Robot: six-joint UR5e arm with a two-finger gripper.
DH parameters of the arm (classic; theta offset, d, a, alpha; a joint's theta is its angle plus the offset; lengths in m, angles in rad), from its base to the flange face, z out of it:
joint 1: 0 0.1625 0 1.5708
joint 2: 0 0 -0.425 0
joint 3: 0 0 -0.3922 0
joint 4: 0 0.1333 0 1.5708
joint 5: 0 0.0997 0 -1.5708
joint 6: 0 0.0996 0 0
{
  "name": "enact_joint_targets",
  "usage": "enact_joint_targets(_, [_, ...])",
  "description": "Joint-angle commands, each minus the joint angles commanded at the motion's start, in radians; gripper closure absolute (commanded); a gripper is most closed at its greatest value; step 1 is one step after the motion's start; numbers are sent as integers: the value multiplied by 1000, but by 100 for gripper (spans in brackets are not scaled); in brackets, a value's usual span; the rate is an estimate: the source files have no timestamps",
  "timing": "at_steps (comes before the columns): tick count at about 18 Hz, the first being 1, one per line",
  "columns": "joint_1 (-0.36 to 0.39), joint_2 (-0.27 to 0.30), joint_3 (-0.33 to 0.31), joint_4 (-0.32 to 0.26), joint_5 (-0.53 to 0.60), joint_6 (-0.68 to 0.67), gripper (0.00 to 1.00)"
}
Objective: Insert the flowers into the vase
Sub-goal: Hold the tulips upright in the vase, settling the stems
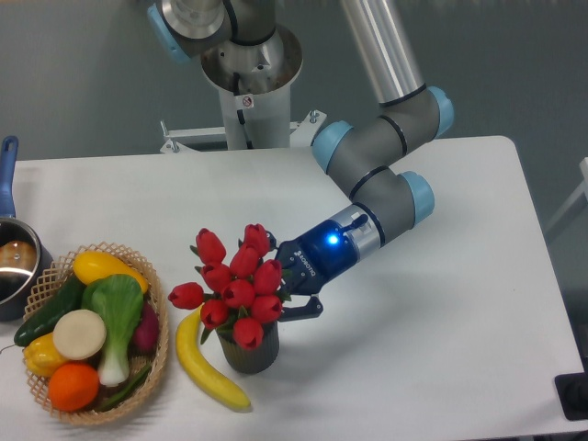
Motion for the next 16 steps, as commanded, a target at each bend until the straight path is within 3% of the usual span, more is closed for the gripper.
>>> enact_joint_targets(7, [0, -14, -14, 0, -2, 45, 56])
enact_joint_targets(12, [3, -9, -14, 0, -3, 41, 39])
enact_joint_targets(13, [3, -6, -14, 0, -5, 38, 27])
enact_joint_targets(16, [6, -3, -20, 0, -5, 37, 14])
